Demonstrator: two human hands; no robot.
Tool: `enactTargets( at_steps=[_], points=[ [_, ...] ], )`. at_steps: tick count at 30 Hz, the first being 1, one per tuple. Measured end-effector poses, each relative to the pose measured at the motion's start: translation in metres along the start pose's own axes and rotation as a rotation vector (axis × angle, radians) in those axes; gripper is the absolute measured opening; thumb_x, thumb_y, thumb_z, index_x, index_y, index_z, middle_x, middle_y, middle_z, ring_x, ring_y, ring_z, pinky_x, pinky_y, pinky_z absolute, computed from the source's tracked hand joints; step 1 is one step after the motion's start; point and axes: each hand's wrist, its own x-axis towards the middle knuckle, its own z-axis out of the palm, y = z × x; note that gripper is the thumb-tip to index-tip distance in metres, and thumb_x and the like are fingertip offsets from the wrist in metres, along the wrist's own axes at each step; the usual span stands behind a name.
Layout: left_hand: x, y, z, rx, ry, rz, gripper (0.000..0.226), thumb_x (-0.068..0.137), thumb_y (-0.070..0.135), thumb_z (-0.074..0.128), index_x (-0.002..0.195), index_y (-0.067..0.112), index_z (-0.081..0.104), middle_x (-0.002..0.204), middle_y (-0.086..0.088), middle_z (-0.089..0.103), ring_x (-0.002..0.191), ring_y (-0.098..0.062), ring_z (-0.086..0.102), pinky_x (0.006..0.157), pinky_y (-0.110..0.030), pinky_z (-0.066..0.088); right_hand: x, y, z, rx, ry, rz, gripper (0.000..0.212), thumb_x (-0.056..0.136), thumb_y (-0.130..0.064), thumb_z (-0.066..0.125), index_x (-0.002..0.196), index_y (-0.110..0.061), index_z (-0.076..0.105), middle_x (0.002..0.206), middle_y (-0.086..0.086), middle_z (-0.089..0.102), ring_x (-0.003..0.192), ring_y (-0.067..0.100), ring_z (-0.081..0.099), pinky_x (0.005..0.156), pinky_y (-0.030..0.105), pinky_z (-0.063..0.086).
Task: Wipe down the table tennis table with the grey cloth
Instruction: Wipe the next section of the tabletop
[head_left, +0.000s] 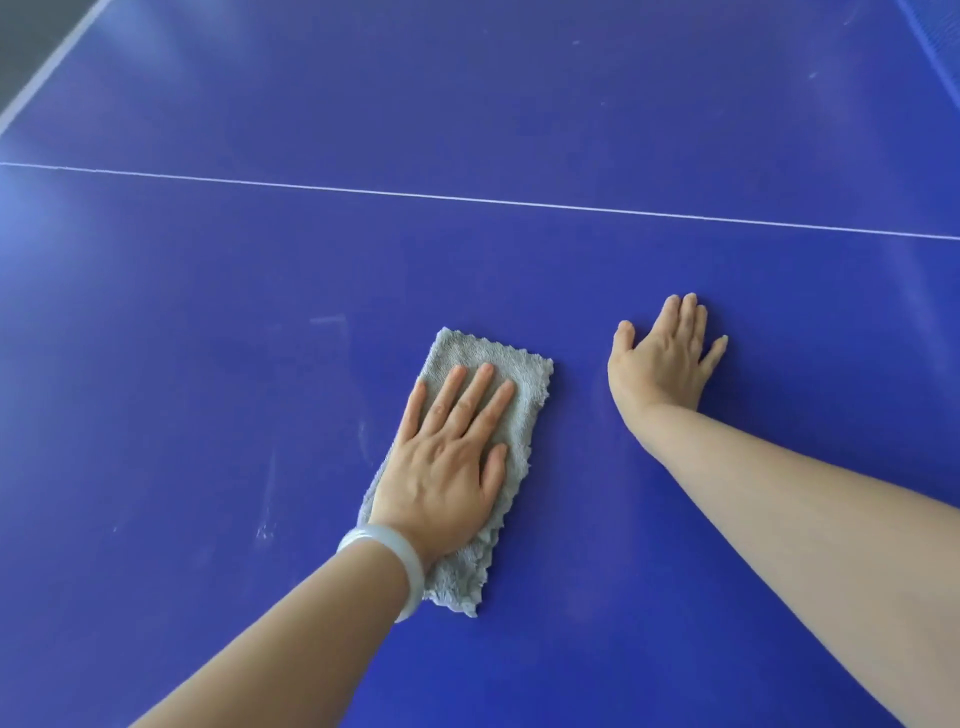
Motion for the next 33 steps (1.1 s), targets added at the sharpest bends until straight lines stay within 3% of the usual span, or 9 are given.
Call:
enactTargets(
  at_steps=[5, 8, 11, 17, 21, 26, 31, 33],
  points=[
    [0.001, 0.001, 0.005, -0.022, 0.025, -0.058, 0.059, 0.101, 0.045, 0.019, 0.158, 0.036, 0.007, 0.166, 0.011, 0.003, 0.153, -0.012, -0.005, 0.124, -0.043, -0.001, -0.012, 0.026, -0.016, 0.134, -0.147, -0.212, 0.053, 0.107, -0.029, 0.031, 0.157, -0.015, 0.022, 0.167, 0.005, 0.008, 0.154, 0.021, 0.001, 0.122, 0.044, -0.007],
    [0.001, 0.006, 0.003, -0.007, 0.024, -0.08, 0.059, 0.102, 0.044, 0.017, 0.158, 0.034, 0.006, 0.166, 0.009, 0.001, 0.153, -0.014, -0.006, 0.124, -0.042, -0.003, -0.027, 0.043, -0.019, 0.162, -0.305, -0.327, 0.054, 0.108, -0.035, 0.026, 0.159, -0.02, 0.013, 0.167, 0.001, 0.0, 0.153, 0.016, -0.007, 0.121, 0.039, -0.012],
    [-0.008, 0.038, 0.009, -0.042, 0.025, -0.175, 0.061, 0.101, 0.04, 0.017, 0.159, 0.027, 0.003, 0.167, 0.003, -0.003, 0.153, -0.019, -0.011, 0.123, -0.046, -0.006, -0.024, 0.041, -0.022, 0.095, -0.392, -0.309, 0.059, 0.107, -0.044, 0.021, 0.159, -0.023, 0.004, 0.167, -0.001, -0.008, 0.152, 0.015, -0.014, 0.12, 0.041, -0.014],
    [-0.089, 0.161, 0.041, -0.104, -0.03, 0.182, 0.062, 0.101, 0.04, 0.027, 0.158, 0.019, 0.017, 0.166, -0.005, 0.011, 0.153, -0.027, -0.002, 0.121, -0.052, 0.001, -0.024, 0.041, -0.017, -0.1, -0.353, -0.365, 0.073, 0.103, -0.053, 0.03, 0.159, -0.02, -0.003, 0.166, 0.002, -0.013, 0.153, 0.021, -0.014, 0.121, 0.045, -0.011],
    [-0.093, 0.105, 0.03, -0.05, -0.016, 0.229, 0.059, 0.104, 0.042, 0.021, 0.159, 0.03, 0.005, 0.166, 0.006, -0.003, 0.152, -0.016, -0.012, 0.122, -0.045, -0.006, -0.021, 0.048, -0.017, -0.145, -0.356, -0.404, 0.08, 0.101, -0.054, 0.039, 0.158, -0.02, -0.005, 0.166, 0.003, -0.015, 0.152, 0.021, -0.014, 0.121, 0.045, -0.009],
    [-0.098, -0.014, 0.002, 0.037, 0.013, -0.123, 0.059, 0.102, 0.044, 0.013, 0.159, 0.031, 0.0, 0.166, 0.008, -0.006, 0.152, -0.013, -0.013, 0.124, -0.044, -0.002, -0.023, 0.048, -0.013, -0.184, -0.308, -0.404, 0.08, 0.1, -0.056, 0.036, 0.159, -0.018, -0.005, 0.166, 0.005, -0.012, 0.153, 0.023, -0.011, 0.122, 0.046, -0.007],
    [-0.097, -0.01, 0.003, -0.008, 0.014, -0.157, 0.061, 0.1, 0.045, 0.013, 0.159, 0.031, 0.004, 0.166, 0.008, -0.003, 0.153, -0.014, -0.01, 0.124, -0.043, -0.003, -0.063, 0.036, -0.013, -0.254, -0.177, -0.391, 0.068, 0.105, -0.045, 0.025, 0.158, -0.008, 0.004, 0.167, 0.01, -0.002, 0.154, 0.026, -0.003, 0.123, 0.05, 0.0],
    [-0.098, -0.012, 0.003, -0.024, 0.016, -0.156, 0.061, 0.1, 0.044, 0.015, 0.159, 0.031, 0.006, 0.166, 0.008, -0.001, 0.153, -0.014, -0.009, 0.124, -0.043, -0.002, -0.096, 0.02, -0.01, -0.236, -0.083, -0.488, 0.065, 0.105, -0.037, 0.03, 0.158, -0.004, 0.008, 0.166, 0.012, 0.002, 0.154, 0.026, 0.0, 0.124, 0.049, -0.001]
  ],
)
